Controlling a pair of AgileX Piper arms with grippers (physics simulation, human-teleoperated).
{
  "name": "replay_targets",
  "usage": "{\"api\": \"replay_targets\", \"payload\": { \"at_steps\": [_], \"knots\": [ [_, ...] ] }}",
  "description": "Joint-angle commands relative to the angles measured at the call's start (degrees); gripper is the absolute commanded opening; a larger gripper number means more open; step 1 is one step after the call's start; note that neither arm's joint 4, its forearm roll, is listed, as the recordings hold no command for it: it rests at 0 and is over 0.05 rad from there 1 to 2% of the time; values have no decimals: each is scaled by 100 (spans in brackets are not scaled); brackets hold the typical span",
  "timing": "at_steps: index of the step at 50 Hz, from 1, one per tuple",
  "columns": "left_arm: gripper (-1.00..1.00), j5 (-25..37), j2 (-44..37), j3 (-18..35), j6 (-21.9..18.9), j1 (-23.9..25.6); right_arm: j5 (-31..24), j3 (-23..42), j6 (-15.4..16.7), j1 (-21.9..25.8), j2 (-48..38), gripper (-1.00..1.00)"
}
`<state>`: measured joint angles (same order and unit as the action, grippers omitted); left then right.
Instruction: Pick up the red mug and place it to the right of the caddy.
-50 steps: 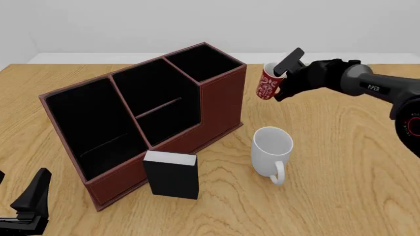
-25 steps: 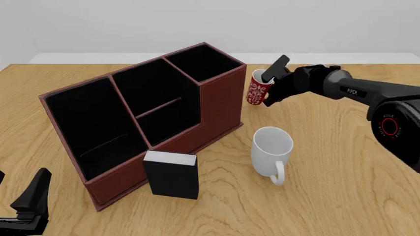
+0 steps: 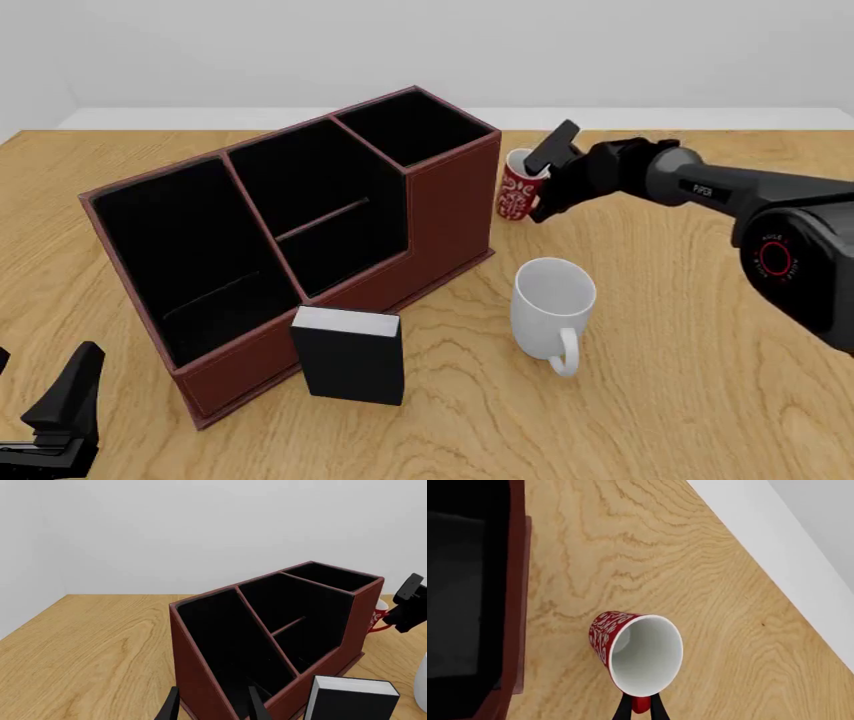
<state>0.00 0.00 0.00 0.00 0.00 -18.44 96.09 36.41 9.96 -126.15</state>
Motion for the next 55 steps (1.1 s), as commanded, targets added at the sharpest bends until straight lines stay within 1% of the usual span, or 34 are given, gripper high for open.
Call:
{"api": "replay_targets", "payload": {
  "at_steps": [1,22,24,35,55],
  "knots": [
    [100,0,0,0,0,0,-8,57,-78,15,-15,-100],
    [100,0,0,0,0,0,21,54,24,-2,-145,-100],
    [100,0,0,0,0,0,59,15,74,-21,-165,-100],
    [100,0,0,0,0,0,13,13,72,62,-186,-100],
    [100,0,0,0,0,0,79,-243,75,206,-49,-100]
  ]
}}
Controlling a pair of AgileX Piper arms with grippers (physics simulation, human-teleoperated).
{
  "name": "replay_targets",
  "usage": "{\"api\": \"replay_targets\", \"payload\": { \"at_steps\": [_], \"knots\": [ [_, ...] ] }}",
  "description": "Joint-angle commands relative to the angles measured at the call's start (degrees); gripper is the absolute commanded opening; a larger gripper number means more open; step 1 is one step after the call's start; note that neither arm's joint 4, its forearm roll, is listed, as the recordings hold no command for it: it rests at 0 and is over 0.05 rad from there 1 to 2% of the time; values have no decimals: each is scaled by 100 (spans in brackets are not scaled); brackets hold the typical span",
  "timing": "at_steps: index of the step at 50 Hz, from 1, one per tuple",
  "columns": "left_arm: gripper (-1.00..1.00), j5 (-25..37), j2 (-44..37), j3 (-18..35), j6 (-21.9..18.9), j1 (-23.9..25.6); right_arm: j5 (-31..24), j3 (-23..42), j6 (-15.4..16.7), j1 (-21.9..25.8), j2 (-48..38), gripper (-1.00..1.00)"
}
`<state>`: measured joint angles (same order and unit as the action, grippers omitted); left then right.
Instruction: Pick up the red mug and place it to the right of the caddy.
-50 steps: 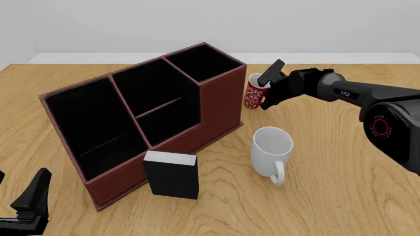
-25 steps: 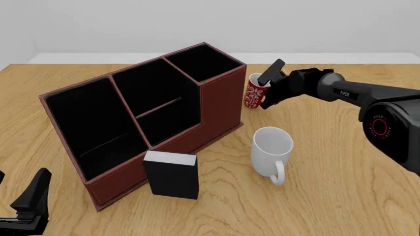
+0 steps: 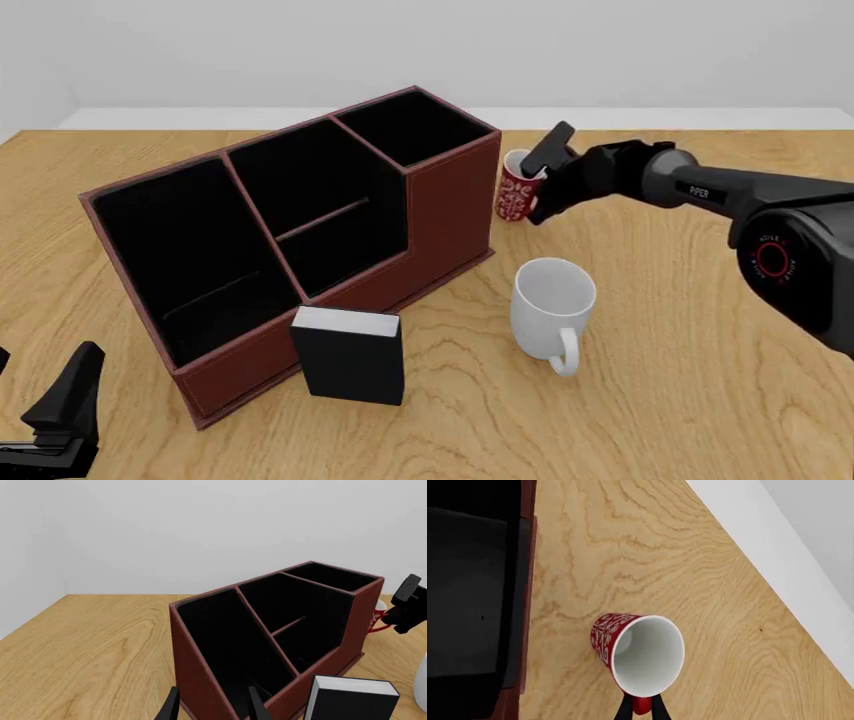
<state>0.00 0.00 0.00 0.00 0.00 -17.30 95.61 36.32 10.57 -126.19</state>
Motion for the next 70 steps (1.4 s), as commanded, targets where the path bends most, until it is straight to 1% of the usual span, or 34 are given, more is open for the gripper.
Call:
{"api": "replay_targets", "payload": {
  "at_steps": [1,34,64,65,70],
  "knots": [
    [100,0,0,0,0,0,-34,-194,80,143,-44,-100],
    [100,0,0,0,0,0,-37,-351,67,244,128,-100],
    [100,0,0,0,0,0,-143,-306,-5,299,208,-100],
    [100,0,0,0,0,0,-154,-268,-14,275,200,100],
    [100,0,0,0,0,0,-158,-287,-28,309,204,100]
  ]
}}
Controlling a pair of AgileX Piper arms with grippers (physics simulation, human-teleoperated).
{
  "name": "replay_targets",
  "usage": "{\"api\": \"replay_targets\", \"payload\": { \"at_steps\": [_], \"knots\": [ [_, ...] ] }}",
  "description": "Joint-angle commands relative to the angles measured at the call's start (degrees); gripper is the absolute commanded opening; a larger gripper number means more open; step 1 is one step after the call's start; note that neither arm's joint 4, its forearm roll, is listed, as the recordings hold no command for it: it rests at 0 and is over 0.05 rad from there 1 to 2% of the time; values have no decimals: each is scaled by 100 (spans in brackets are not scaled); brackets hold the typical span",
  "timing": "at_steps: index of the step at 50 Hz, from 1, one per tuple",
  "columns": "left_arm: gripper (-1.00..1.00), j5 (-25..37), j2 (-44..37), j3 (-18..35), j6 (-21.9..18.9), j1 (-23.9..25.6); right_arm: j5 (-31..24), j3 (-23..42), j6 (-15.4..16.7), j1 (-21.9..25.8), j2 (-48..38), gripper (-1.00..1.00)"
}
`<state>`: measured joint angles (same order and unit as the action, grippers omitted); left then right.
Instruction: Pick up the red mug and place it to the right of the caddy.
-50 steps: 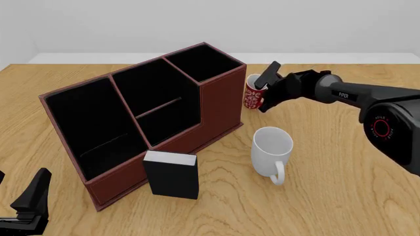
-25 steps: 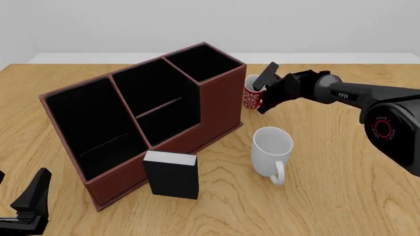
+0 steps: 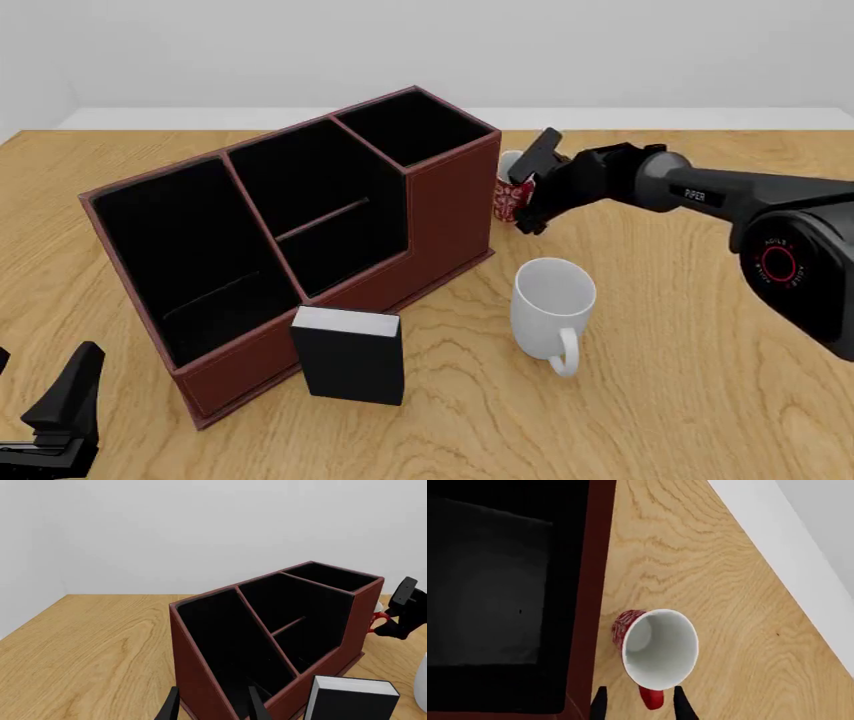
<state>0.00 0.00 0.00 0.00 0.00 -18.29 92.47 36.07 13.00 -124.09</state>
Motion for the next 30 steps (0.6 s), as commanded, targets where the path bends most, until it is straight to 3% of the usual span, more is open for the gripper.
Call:
{"api": "replay_targets", "payload": {
  "at_steps": [1,30],
  "knots": [
    [100,0,0,0,0,0,-68,68,-13,35,-24,100],
    [100,0,0,0,0,0,-67,-172,-153,-89,282,100]
  ]
}}
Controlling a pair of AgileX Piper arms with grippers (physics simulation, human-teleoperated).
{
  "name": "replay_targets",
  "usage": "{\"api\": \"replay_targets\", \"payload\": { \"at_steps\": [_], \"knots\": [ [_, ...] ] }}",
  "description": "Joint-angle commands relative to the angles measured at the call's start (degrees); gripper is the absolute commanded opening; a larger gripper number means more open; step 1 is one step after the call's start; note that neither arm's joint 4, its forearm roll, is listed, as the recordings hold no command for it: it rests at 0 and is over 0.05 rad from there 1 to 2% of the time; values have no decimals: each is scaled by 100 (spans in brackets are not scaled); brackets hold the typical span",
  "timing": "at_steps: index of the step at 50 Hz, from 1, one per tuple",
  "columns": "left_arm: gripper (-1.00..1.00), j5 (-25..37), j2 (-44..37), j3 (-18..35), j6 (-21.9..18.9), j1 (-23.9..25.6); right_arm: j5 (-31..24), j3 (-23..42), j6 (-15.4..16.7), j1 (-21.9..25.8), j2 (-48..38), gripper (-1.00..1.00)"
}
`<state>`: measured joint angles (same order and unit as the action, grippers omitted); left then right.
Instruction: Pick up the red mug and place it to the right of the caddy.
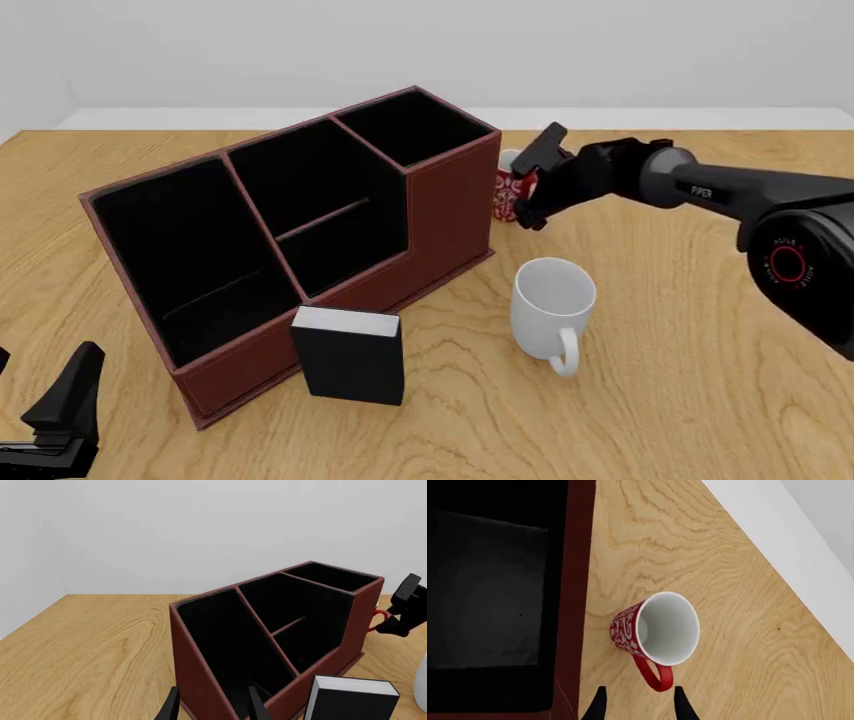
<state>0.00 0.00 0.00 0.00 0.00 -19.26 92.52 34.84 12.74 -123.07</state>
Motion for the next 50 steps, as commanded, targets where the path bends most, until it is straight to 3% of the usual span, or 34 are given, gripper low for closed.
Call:
{"api": "replay_targets", "payload": {
  "at_steps": [1,16,29,36,50],
  "knots": [
    [100,0,0,0,0,0,45,-210,-31,-68,204,100],
    [100,0,0,0,0,0,193,-756,-68,-231,737,100],
    [100,0,0,0,0,0,288,-1517,-85,-289,1684,100],
    [100,0,0,0,0,0,361,-2342,-224,-283,2722,100],
    [100,0,0,0,0,0,72,-4382,-806,-299,6083,100]
  ]
}}
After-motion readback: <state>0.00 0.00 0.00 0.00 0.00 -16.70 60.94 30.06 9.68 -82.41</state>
